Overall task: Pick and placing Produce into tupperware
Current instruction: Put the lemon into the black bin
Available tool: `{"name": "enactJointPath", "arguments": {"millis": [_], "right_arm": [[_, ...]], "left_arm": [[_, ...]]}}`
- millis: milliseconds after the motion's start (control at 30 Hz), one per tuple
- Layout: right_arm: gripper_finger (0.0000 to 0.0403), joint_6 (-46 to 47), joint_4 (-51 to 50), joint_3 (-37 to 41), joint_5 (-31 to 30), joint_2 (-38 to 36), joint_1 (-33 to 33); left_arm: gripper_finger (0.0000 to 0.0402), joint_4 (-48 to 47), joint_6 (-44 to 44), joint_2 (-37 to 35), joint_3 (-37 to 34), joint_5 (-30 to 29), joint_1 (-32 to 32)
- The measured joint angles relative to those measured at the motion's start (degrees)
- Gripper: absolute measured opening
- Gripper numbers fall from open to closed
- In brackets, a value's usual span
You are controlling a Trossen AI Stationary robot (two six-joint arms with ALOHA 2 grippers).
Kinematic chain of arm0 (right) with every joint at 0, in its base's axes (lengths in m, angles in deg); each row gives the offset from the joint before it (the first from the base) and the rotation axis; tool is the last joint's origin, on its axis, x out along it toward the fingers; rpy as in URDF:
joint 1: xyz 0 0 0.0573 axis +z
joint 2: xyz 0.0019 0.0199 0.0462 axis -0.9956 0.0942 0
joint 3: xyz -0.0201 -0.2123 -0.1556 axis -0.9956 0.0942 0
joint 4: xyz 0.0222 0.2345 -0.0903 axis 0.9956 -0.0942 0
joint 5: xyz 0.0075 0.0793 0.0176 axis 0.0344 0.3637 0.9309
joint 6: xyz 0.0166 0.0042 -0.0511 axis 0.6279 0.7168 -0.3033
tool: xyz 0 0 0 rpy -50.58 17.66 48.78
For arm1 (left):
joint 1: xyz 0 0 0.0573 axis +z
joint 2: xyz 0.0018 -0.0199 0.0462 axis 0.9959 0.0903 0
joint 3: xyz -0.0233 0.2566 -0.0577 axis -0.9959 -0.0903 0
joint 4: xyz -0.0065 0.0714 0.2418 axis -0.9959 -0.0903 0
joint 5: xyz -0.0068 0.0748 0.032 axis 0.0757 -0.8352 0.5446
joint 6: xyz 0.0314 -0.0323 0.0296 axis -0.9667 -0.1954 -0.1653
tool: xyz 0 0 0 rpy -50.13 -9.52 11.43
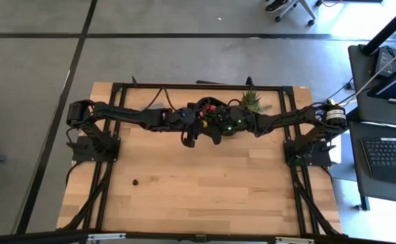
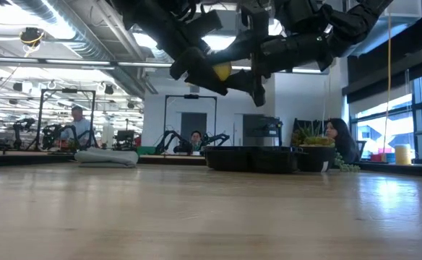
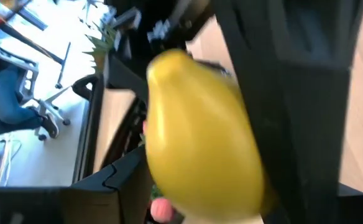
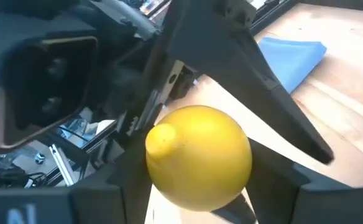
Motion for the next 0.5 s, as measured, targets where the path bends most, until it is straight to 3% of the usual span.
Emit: {"name": "enactJointPath", "arguments": {"millis": [300,500], "right_arm": [[0.021,-0.2,-5.9,0.0,0.7,0.0,-2.5],[0.021,-2.7,-18.4,-0.1,0.5,-0.6,-5.9]], "left_arm": [[0.0231,-7.2,0.4,-0.1,0.0,-0.5,0.0],[0.0233,-13.9,4.3,-3.1,-0.1,-6.0,0.0]]}}
